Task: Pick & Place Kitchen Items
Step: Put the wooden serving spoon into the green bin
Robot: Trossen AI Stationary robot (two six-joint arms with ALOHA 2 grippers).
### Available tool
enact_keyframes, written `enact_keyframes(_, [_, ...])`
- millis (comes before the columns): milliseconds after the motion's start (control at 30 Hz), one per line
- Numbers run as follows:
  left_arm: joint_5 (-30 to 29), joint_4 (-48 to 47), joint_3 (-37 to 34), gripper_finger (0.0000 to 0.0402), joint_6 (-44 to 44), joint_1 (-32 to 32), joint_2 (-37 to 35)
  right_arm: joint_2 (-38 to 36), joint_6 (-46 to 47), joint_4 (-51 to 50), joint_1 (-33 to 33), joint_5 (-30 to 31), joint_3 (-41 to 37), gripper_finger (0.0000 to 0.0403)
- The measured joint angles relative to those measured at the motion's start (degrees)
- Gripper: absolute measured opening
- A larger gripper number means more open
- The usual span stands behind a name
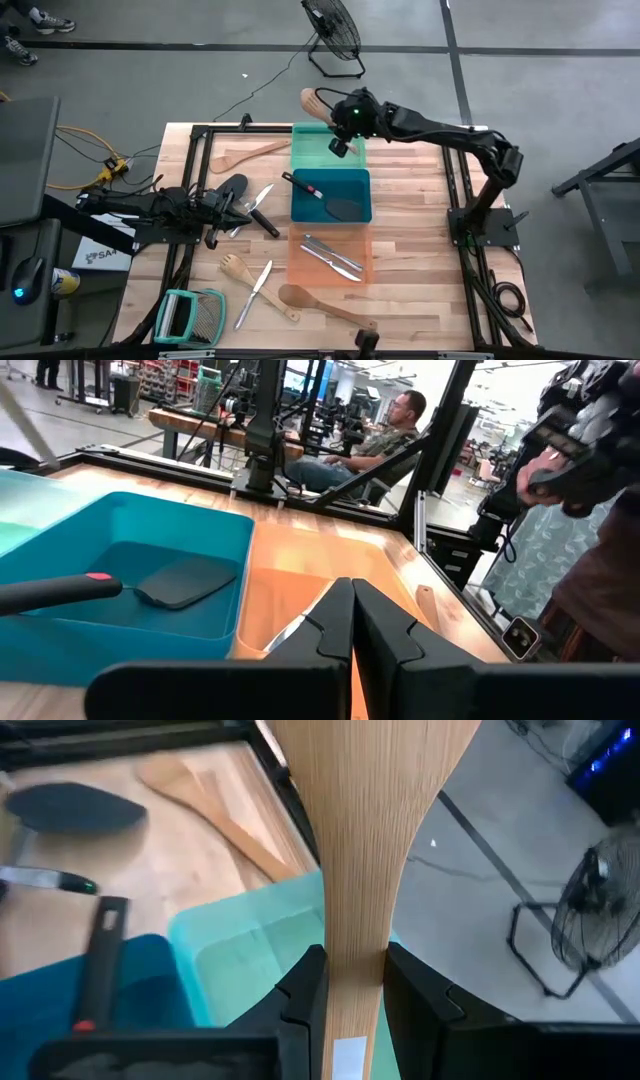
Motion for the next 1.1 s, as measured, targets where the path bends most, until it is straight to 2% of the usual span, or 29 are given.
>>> enact_keyframes(267, [0.0, 0.0, 0.0, 0.0000, 0.0, 0.0, 0.0, 6.0, 6.9, 1.2, -0.6, 4.9, 0.0, 0.0068])
enact_keyframes(667, [0.0, 0.0, 0.0, 0.0000, 0.0, 0.0, 0.0, 10.9, 7.9, 0.9, -1.1, 3.7, 0.0, 0.0068])
enact_keyframes(1100, [0.0, 0.0, 0.0, 0.0000, 0.0, 0.0, 0.0, 10.9, 7.8, -2.7, -1.7, 2.6, 2.7, 0.0068])
